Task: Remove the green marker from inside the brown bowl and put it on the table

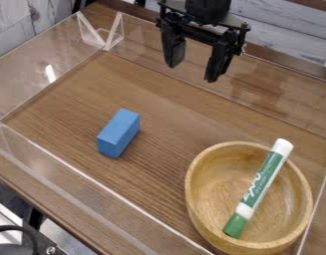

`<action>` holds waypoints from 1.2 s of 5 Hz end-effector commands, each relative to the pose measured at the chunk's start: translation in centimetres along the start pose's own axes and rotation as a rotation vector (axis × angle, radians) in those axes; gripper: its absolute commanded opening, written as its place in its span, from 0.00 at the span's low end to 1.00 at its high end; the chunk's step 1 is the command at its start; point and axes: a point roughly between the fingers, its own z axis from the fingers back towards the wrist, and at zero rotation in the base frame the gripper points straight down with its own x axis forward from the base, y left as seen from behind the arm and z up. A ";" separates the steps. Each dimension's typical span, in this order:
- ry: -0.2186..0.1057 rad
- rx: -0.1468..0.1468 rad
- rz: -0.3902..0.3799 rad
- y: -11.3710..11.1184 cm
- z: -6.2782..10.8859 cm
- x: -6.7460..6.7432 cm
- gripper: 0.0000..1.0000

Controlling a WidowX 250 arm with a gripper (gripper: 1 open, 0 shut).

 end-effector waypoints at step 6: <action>-0.060 -0.022 -0.067 -9.4 -1.7 -2.5 1.00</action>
